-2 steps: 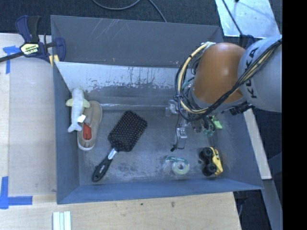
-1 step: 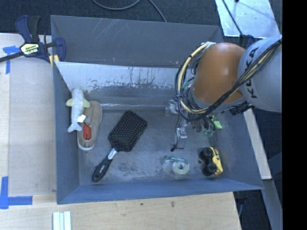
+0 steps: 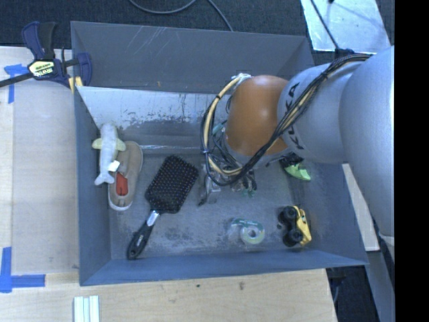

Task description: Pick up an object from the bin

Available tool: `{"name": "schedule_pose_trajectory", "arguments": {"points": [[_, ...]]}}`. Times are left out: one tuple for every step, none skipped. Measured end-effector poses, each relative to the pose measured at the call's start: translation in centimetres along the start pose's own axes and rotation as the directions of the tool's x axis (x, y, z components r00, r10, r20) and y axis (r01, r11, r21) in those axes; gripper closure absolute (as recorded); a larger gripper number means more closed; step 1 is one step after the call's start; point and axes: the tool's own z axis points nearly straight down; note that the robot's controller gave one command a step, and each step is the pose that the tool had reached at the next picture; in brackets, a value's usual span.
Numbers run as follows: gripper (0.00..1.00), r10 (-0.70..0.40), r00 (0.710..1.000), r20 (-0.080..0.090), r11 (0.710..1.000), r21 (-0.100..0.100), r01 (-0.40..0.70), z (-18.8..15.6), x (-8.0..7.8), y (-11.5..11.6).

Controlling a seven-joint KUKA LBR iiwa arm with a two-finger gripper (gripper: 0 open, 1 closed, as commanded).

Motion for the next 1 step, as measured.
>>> {"name": "schedule_pose_trajectory", "arguments": {"points": [[1.00, 0.000, 1.000, 0.000, 1.000, 0.000, 0.000, 0.00, 0.00, 0.00]]}}
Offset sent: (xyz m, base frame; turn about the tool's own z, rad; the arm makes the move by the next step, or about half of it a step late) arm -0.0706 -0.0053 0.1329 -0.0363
